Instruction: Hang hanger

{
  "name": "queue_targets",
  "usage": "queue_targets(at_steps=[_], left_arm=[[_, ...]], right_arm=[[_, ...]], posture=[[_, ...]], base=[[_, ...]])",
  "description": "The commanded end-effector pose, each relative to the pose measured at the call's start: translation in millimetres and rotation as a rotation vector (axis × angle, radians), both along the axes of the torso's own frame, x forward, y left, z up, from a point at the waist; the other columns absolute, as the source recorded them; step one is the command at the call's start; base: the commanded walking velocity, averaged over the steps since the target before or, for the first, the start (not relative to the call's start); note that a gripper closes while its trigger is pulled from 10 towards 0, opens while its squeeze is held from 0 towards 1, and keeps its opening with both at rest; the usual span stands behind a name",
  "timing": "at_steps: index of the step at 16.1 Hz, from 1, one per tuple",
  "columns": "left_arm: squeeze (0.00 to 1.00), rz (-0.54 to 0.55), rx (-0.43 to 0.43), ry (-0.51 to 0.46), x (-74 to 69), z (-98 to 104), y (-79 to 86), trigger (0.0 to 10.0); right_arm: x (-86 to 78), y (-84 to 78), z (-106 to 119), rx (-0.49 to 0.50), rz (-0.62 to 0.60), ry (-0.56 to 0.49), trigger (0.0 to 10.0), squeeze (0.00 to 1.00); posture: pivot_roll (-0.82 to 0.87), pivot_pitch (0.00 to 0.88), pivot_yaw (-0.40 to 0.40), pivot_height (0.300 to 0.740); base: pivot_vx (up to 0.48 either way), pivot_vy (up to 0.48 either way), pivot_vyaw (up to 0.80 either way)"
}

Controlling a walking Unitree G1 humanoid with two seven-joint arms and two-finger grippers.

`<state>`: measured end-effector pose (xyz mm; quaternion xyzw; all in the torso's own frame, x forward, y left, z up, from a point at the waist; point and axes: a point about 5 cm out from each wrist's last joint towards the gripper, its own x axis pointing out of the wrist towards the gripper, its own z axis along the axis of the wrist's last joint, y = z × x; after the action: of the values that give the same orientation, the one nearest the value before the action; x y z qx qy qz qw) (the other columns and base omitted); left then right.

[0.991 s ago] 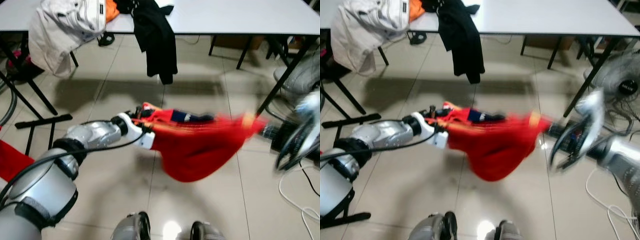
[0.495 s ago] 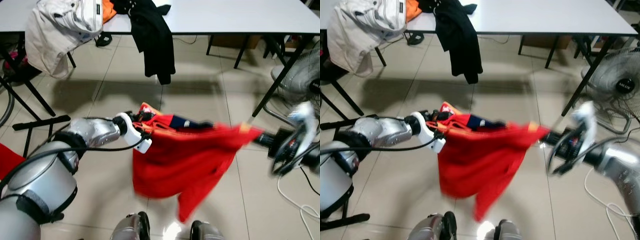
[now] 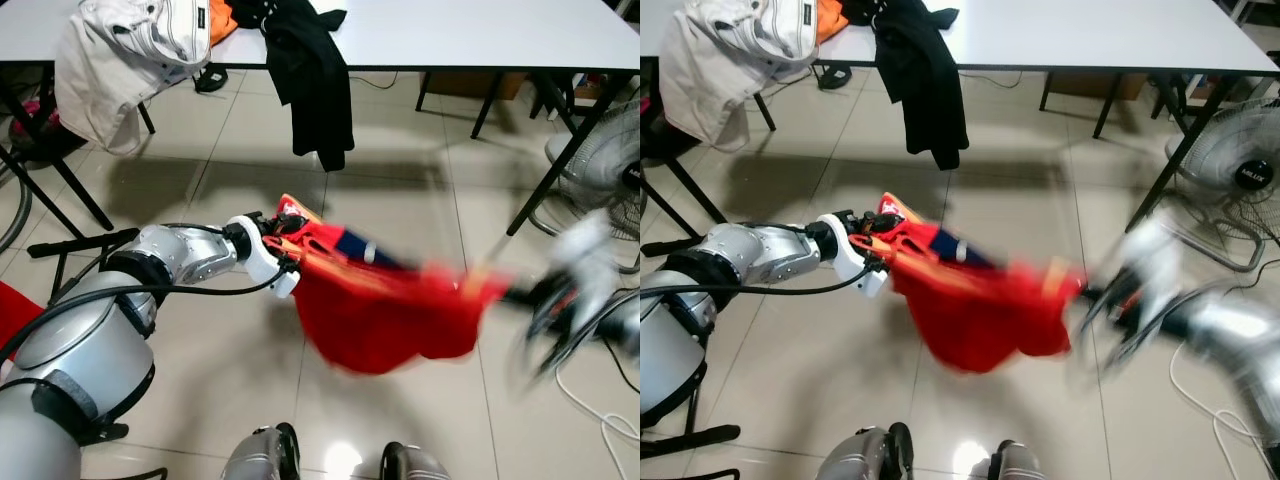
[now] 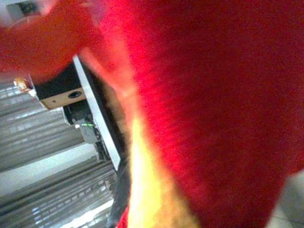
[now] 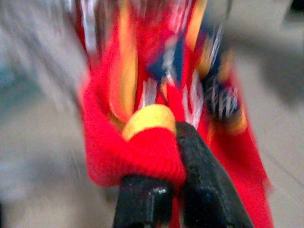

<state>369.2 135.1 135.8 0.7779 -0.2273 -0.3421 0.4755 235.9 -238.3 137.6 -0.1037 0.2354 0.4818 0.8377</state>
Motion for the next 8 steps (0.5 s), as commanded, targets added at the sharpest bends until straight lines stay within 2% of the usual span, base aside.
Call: queue_targets(at_steps=[1, 2, 4, 6, 7, 8], left_arm=[[0.0, 0.085, -0.034, -0.098, 13.8, 29.4, 19.1, 10.0], [0.0, 0.045, -0.08, -0.135, 16.1, 42.5, 10.7, 10.0], [0.0, -0.019, -0.107, -0.17, 16.8, 54.4, -0.4, 10.0], [0.0, -0.141, -0.141, -0.201, 13.7, 68.6, -20.4, 10.0], [0.0, -0.159, -0.148, -0.206, 13.0, 70.7, -23.4, 10.0], [0.0, -0.211, -0.168, -0.223, 10.5, 76.0, -30.9, 10.0]], right_arm=[[-6.3, -15.4, -14.0, -0.226, 0.028, 0.007, 0.0, 0.0], [-5.1, -12.0, -14.1, -0.225, 0.037, -0.004, 0.0, 0.0], [-6.0, -11.0, -18.9, -0.265, 0.058, -0.009, 0.0, 0.0], [-5.6, -7.4, -29.7, -0.335, 0.111, -0.034, 0.0, 0.0], [-4.2, -4.9, -29.6, -0.322, 0.111, -0.043, 0.0, 0.0], [0.7, 7.9, -23.1, -0.211, 0.095, -0.074, 0.0, 0.0]], posture=[[-0.25, 0.12, 0.06, 0.74], [-0.24, 0.118, 0.059, 0.74], [-0.24, 0.118, 0.059, 0.74], [-0.24, 0.114, 0.06, 0.74], [-0.24, 0.114, 0.06, 0.74], [-0.24, 0.116, 0.062, 0.74]], base=[[0.0, 0.0, 0.0], [0.0, 0.0, 0.0], [0.0, 0.0, 0.0], [0.0, 0.0, 0.0], [0.0, 0.0, 0.0], [0.0, 0.0, 0.0]])
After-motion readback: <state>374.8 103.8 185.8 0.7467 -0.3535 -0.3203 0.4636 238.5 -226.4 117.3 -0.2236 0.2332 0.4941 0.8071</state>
